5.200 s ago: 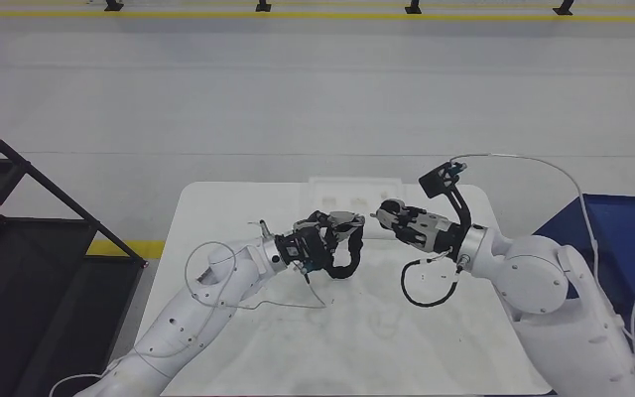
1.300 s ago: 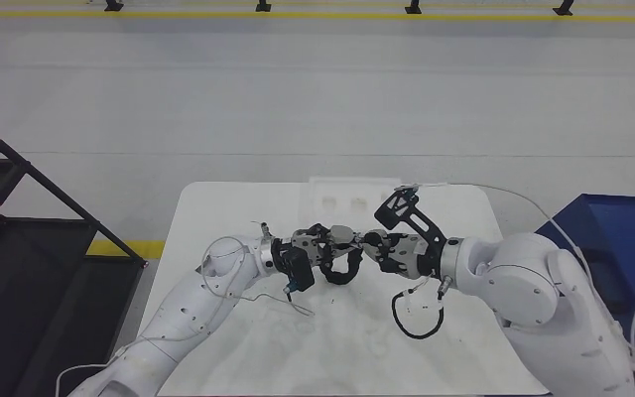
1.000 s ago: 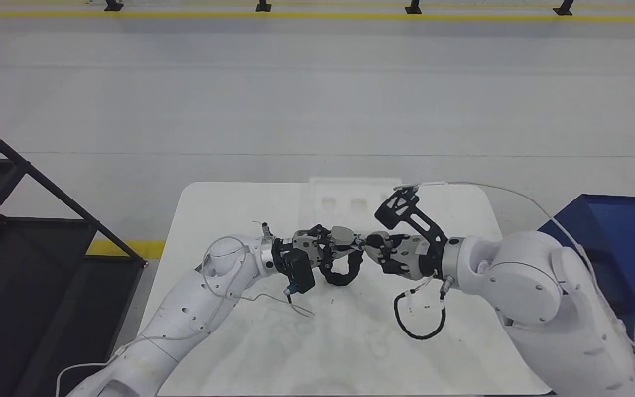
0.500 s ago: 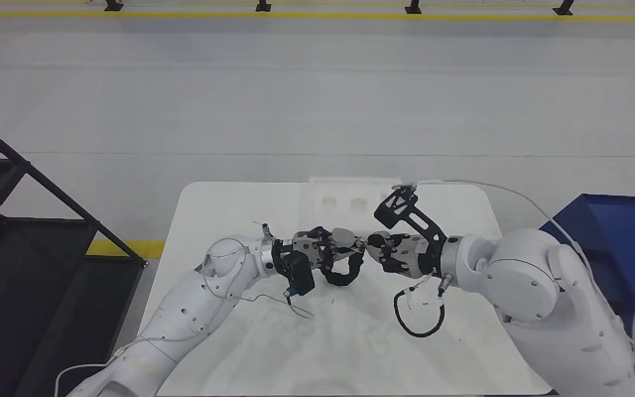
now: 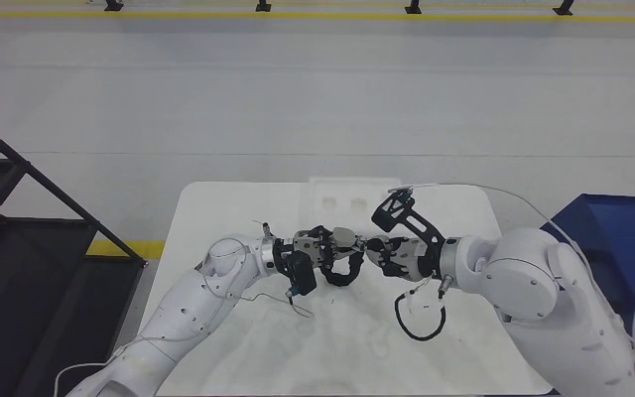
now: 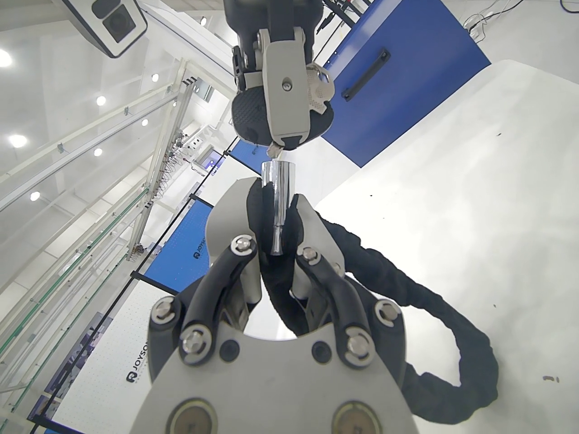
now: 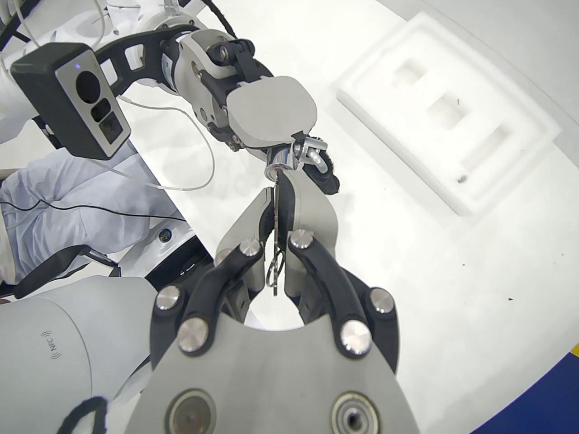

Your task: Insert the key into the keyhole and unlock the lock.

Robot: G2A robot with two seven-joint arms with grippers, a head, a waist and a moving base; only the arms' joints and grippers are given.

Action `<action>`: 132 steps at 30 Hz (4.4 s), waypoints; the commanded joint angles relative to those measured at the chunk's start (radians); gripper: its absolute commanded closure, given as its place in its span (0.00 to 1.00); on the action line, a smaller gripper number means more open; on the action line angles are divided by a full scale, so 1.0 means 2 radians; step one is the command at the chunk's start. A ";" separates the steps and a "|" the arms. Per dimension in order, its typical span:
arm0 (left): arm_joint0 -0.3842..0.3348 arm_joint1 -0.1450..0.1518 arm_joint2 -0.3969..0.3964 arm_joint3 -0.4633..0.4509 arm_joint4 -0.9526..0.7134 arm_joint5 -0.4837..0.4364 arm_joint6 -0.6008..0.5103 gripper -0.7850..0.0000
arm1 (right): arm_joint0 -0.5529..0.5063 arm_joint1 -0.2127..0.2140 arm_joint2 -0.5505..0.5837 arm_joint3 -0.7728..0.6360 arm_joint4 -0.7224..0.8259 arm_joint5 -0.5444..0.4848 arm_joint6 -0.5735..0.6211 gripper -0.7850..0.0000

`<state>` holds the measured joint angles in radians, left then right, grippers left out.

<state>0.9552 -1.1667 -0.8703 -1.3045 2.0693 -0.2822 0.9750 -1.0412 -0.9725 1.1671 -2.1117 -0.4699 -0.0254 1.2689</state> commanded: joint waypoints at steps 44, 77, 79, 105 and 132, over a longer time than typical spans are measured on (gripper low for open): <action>0.013 0.002 -0.011 0.000 -0.016 0.005 -0.012 1.00 | 0.000 0.003 -0.003 0.000 0.001 0.013 -0.043 1.00; 0.013 -0.026 0.015 0.043 -0.135 0.014 -0.004 1.00 | -0.059 0.000 0.018 -0.051 -0.039 0.091 -0.161 1.00; 0.014 -0.027 0.014 0.044 -0.141 0.012 -0.005 1.00 | -0.059 0.000 0.016 -0.051 -0.041 0.093 -0.160 1.00; 0.017 -0.030 0.008 0.038 -0.137 -0.004 -0.011 1.00 | -0.051 -0.005 0.011 -0.041 -0.038 0.087 -0.148 1.00; 0.019 -0.032 0.002 0.038 -0.136 -0.014 -0.008 1.00 | -0.042 -0.009 0.001 -0.030 -0.053 0.080 -0.141 1.00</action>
<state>0.9942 -1.2303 -0.8662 -1.2277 1.7977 -0.3090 0.9590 -1.1258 -0.9904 1.1694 -2.1738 -0.5768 0.1370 0.9836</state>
